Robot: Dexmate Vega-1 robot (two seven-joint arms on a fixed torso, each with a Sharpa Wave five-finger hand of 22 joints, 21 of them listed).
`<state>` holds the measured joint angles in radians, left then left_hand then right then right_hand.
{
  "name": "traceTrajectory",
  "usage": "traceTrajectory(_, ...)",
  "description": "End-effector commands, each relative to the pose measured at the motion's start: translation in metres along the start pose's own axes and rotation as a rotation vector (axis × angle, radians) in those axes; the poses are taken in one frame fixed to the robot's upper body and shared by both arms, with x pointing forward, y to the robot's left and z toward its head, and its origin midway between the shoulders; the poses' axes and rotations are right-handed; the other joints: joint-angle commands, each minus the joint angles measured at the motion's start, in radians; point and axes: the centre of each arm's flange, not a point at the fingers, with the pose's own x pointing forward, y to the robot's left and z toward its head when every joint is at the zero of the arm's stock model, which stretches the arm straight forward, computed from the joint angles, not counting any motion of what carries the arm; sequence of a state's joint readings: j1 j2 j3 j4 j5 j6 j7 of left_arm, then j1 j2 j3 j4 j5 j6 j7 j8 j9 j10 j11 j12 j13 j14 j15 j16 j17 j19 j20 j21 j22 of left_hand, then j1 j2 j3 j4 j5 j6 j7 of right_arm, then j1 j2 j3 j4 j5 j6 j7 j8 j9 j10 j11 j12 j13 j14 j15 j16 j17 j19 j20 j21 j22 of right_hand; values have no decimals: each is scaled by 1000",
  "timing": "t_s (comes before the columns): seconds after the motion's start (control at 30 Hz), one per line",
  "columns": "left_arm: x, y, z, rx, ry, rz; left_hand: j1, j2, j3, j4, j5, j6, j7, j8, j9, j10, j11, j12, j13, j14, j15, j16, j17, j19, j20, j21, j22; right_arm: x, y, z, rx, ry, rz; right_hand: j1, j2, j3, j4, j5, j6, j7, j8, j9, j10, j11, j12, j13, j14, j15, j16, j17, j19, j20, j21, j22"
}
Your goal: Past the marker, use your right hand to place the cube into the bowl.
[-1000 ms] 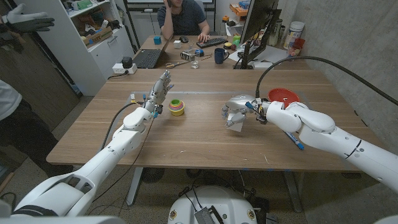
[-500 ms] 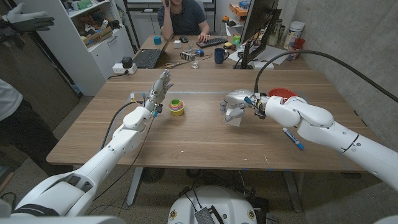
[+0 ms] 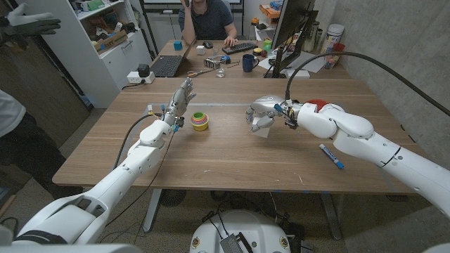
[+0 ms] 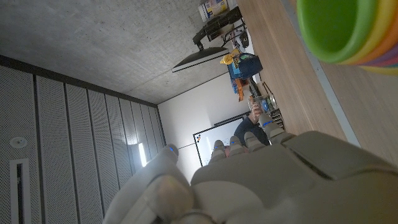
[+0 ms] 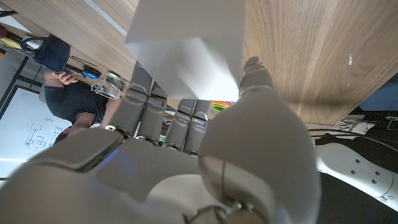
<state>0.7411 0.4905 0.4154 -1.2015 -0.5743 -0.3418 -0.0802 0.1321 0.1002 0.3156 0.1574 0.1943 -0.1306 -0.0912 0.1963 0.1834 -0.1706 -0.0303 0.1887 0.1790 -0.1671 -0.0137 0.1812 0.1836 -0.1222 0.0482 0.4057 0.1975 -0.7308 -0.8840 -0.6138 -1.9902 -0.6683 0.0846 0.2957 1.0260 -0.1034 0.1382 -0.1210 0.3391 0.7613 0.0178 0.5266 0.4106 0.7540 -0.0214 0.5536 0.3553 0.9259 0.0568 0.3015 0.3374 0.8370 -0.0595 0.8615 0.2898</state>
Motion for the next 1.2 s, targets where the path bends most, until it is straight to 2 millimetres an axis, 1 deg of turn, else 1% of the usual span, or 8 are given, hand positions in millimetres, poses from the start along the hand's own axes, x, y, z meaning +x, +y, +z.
traceTrajectory(0.03, -4, -4, 1, 3, -5, -5, -12, -1, -7, 1, 7, -3, 2, -1, 5, -15, 6, 6, 3, -51, 6, 6, 5, -6, -3, -3, 1, 8, -13, -6, -4, 12, -40, 263, 257, -1, 6, -2, 13, -2, 10, 4, 9, -1, 6, 4, 198, -280, 0, 3, 40, -170, 8, 5)
traceTrajectory(0.5, -9, -7, 6, 12, -17, -2, -13, -1, -8, 0, 8, -3, 1, -1, 5, -14, 6, 7, 3, -51, 7, 6, 5, -5, -3, -3, 1, 18, -21, -23, 12, 55, -62, 266, 257, -6, 11, -5, 21, 2, 12, 5, 9, 0, 8, 10, 200, -280, -4, 9, 34, -171, 18, 3)
traceTrajectory(0.57, -10, -7, 6, 13, -20, 0, -13, 0, -8, -1, 8, -3, 1, -1, 5, -15, 6, 7, 3, -51, 7, 6, 5, -6, -3, -4, 1, 20, -22, -25, 18, 61, -59, 266, 258, -7, 12, -6, 21, 1, 13, 6, 10, -4, 8, 11, 201, -280, -4, 10, 33, -171, 19, 2)
traceTrajectory(0.67, -11, -7, 6, 17, -18, 1, -13, 0, -8, -1, 8, -4, 2, -1, 5, -16, 5, 6, 3, -51, 6, 6, 5, -6, -3, -4, 1, 20, -25, -26, 13, 66, -61, 267, 259, -8, 13, -6, 22, 1, 14, 7, 10, -1, 8, 12, 202, -280, -5, 11, 32, -171, 21, 2)
traceTrajectory(0.87, -13, -8, 7, 18, -20, 2, -13, 0, -9, -1, 8, -4, 2, -1, 5, -14, 6, 7, 3, -51, 6, 6, 4, -6, -3, -4, 1, 22, -32, -32, 10, 87, -82, 269, 259, -9, 15, -7, 25, 2, 15, 8, 12, 0, 10, 15, 203, -279, -6, 13, 31, -171, 25, 0)
traceTrajectory(1.0, -16, -7, 6, 17, -20, 8, -13, 0, -9, -1, 9, -4, 2, -1, 5, -16, 4, 6, 3, -51, 6, 6, 4, -6, -3, -4, 1, 20, -36, -41, 24, 105, -95, 268, 261, -11, 18, -8, 26, 4, 16, 10, 14, 3, 10, 16, 205, -279, -6, 15, 29, -171, 28, -1)
traceTrajectory(1.2, -18, -6, 6, 17, -18, 10, -14, 0, -9, -2, 9, -4, 1, -1, 4, -15, 6, 7, 3, -51, 7, 6, 4, -5, -3, -4, 1, 18, -42, -50, 28, 134, -108, 268, 261, -12, 21, -9, 28, 3, 18, 11, 18, -1, 11, 17, 207, -279, -7, 17, 28, -171, 31, -2)
